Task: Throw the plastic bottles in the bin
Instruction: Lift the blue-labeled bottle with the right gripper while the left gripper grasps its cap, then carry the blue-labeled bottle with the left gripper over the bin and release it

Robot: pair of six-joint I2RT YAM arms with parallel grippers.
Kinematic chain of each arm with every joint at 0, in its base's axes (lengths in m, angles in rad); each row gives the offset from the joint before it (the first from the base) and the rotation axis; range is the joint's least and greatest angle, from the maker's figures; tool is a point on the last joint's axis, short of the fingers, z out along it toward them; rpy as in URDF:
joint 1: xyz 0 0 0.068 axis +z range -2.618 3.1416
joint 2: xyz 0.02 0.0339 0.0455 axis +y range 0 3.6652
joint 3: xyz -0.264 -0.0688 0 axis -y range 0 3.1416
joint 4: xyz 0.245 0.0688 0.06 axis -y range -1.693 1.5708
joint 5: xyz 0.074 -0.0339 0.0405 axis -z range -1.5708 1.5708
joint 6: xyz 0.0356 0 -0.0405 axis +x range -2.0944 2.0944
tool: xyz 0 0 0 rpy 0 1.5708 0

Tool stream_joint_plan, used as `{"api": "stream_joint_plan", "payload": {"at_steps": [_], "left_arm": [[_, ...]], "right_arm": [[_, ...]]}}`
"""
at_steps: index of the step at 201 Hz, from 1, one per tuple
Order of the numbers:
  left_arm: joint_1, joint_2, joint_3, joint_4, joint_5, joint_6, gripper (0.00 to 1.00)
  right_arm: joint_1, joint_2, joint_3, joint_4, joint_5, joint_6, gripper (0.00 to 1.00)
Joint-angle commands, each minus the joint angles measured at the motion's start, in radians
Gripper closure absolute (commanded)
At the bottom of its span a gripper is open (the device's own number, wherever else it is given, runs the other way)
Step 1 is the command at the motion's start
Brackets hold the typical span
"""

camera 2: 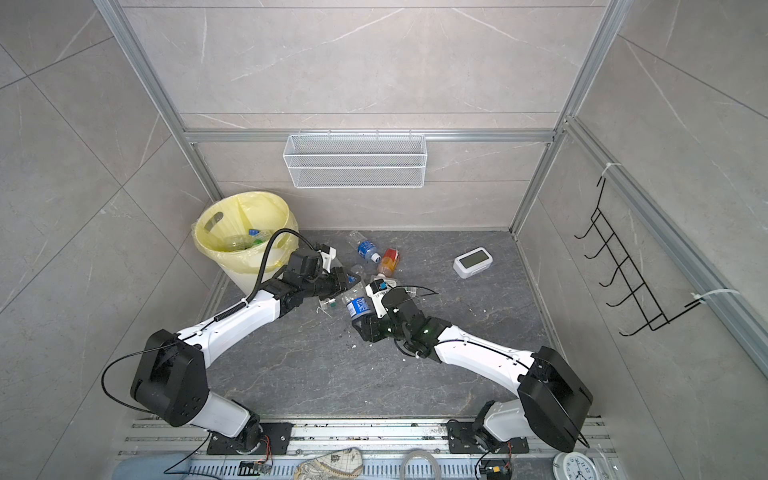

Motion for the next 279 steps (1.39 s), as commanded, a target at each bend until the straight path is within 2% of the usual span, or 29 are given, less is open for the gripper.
{"api": "stream_joint_plan", "payload": {"at_steps": [1,31,88,106,145,207,236,255,279], "left_arm": [[0.009,-0.023,-0.013,0.021,0.016,0.001,0.60],[0.011,-0.019,-0.011,0.022,0.021,0.002,0.72],[0.011,-0.019,-0.009,0.018,0.019,0.009,0.87],[0.011,-0.021,-0.006,0.014,0.018,0.014,0.88],[0.012,-0.035,0.007,-0.014,-0.007,0.037,0.89],[0.020,-0.117,0.035,-0.109,-0.140,0.125,0.90],[0.038,-0.171,0.067,-0.166,-0.227,0.184,0.90],[0.056,-0.222,0.115,-0.225,-0.325,0.222,0.90],[0.097,-0.260,0.196,-0.280,-0.384,0.254,0.90]], "right_arm": [[0.010,-0.016,0.008,0.033,-0.005,-0.032,0.50],[0.013,-0.007,0.010,0.035,-0.002,-0.033,0.49],[0.015,0.011,0.014,0.043,0.005,-0.029,0.46],[0.018,0.013,0.011,0.046,0.005,-0.027,0.43],[0.018,-0.008,0.005,0.046,0.016,-0.029,0.29],[0.019,-0.054,-0.003,0.040,0.013,-0.046,0.16],[0.019,-0.084,0.002,0.020,0.030,-0.063,0.01],[0.018,-0.089,0.047,-0.021,0.052,-0.088,0.01],[0.022,-0.071,0.141,-0.069,0.089,-0.125,0.01]]}}
